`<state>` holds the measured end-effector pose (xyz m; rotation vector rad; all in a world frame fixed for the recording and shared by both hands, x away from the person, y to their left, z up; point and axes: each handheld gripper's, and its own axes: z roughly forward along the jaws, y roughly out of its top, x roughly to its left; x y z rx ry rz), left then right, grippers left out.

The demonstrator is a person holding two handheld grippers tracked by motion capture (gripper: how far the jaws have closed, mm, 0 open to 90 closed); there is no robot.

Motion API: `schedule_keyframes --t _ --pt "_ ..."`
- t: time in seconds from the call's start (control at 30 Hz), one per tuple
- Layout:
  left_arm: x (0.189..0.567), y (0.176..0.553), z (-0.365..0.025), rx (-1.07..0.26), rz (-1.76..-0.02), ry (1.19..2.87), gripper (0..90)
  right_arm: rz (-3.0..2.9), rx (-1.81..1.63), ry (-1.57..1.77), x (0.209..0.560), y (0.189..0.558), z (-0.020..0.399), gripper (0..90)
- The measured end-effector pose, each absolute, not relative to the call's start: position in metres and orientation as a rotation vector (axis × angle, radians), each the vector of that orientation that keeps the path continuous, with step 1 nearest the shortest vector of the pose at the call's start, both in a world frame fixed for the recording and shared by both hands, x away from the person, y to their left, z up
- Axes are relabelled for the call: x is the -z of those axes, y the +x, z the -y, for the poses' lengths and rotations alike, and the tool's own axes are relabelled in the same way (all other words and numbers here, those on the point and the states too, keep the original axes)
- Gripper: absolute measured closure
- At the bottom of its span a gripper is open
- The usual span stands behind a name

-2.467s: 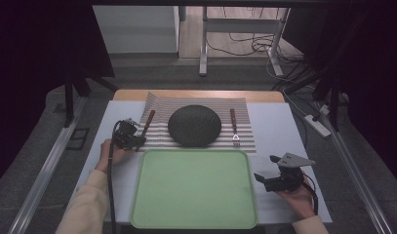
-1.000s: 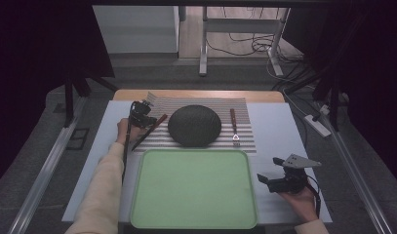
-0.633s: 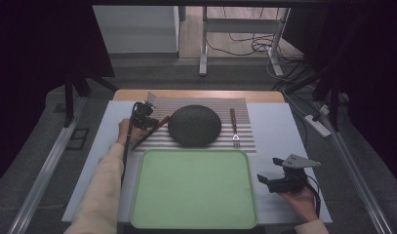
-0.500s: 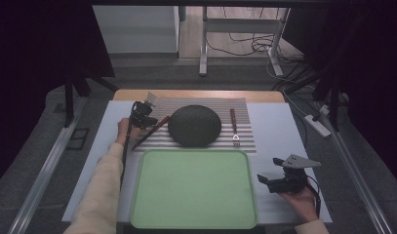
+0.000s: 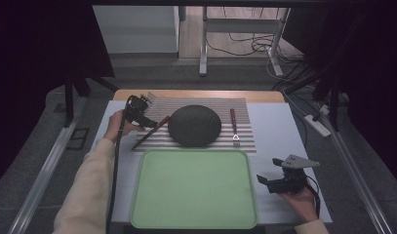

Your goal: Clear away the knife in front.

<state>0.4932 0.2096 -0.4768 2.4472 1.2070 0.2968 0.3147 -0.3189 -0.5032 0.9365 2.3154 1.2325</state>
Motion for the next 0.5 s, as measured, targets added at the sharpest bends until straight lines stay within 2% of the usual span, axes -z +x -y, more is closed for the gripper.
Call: schedule_keyframes --t 0.1,0.27,0.5 --pt "0.481 0.496 -0.203 -0.278 -1.192 2.489 17.1 -2.315 -1.237 0.942 0.503 0.315 0.319 7.4" --pt "0.490 0.503 -0.200 -0.256 -1.210 2.488 19.8 -2.324 -1.225 0.942 0.504 0.315 0.319 7.4" --pt "0.502 0.508 -0.200 -0.192 -1.218 2.541 29.4 -2.333 -1.202 0.948 0.505 0.316 0.318 7.4"
